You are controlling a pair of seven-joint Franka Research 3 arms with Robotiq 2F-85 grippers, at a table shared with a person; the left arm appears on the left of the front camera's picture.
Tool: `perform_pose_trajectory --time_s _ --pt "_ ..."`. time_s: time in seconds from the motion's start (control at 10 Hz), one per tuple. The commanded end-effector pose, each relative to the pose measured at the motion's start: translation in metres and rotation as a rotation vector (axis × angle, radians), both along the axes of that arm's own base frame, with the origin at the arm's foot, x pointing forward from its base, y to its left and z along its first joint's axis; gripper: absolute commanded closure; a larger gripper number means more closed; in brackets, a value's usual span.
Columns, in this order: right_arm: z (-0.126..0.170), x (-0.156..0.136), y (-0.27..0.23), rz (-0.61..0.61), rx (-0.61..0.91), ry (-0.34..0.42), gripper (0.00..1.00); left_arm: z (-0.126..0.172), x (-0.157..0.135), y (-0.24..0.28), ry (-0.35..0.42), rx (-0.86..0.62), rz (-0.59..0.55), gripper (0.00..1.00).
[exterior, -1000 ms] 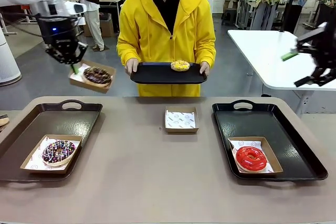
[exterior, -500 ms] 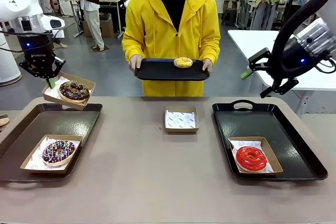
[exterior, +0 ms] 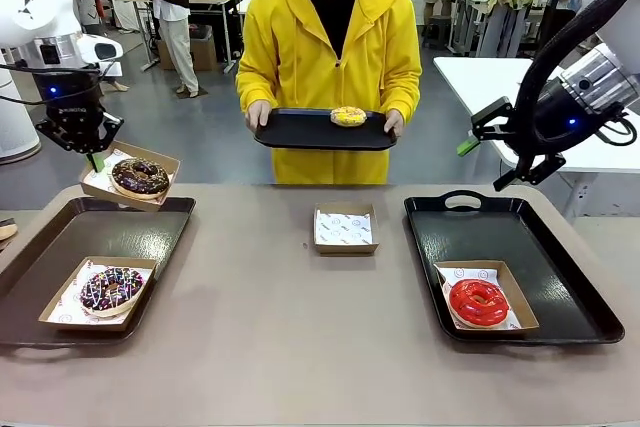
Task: Individually package the donuts and arrange them on the tray.
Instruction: Place the picked Paper togo box on the Handle tray while simultaneously picking up another Paper togo box from the table with the other hand.
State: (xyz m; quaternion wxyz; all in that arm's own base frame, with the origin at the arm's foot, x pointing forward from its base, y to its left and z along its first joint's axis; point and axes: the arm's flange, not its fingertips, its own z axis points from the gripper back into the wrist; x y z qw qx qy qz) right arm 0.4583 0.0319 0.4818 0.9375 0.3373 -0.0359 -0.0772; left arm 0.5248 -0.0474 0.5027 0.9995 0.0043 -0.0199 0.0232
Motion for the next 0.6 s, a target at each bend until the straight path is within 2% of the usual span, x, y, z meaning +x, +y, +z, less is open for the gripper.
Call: perform_pose_trajectory --time_s 0.0,0.3,0.5 --pt "0.001 -0.002 0.002 0.002 -0.007 0.004 0.00 0.004 -0.002 -0.001 0.002 -0.001 0.006 0.99" --pt "0.001 0.000 0.000 -0.001 0.000 -0.001 0.00 0.004 -0.002 -0.001 0.002 -0.001 0.006 0.99" --pt "0.012 0.002 0.027 0.066 -0.118 -0.063 0.00 -0.001 0.002 0.009 -0.014 0.009 -0.017 0.99"
